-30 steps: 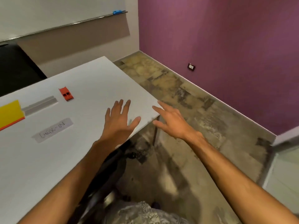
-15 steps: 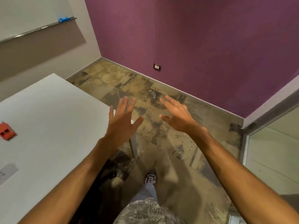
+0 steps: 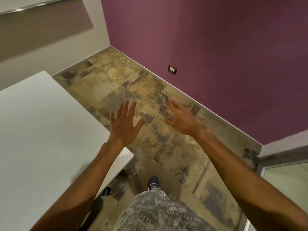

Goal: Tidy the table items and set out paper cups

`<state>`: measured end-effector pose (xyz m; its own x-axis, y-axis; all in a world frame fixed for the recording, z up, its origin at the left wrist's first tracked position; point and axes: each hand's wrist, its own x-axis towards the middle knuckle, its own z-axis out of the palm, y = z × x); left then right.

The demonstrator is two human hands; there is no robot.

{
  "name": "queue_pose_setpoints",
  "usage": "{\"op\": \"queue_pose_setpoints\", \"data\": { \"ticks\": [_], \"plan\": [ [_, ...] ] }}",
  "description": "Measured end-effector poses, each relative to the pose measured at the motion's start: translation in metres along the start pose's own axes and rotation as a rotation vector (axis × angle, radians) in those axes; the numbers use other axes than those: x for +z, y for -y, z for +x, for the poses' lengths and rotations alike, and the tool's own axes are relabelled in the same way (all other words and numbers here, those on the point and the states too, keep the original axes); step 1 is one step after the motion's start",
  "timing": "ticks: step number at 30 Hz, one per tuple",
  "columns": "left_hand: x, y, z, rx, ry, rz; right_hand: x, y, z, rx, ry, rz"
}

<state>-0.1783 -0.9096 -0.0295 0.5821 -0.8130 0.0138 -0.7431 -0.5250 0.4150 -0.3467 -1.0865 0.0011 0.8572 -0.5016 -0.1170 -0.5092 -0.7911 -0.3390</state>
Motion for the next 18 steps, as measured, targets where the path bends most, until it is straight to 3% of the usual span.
{"op": "queue_pose_setpoints", "data": {
  "ticks": [6, 18],
  "plan": [
    [-0.001, 0.016, 0.063, -0.072, -0.046, -0.037, -0.014, -0.007, 0.099, -0.11, 0.078, -0.033],
    [-0.004, 0.056, 0.232, -0.381, -0.136, -0.038, -0.025, -0.021, 0.342, -0.346, 0.213, -0.001]
  ]
}}
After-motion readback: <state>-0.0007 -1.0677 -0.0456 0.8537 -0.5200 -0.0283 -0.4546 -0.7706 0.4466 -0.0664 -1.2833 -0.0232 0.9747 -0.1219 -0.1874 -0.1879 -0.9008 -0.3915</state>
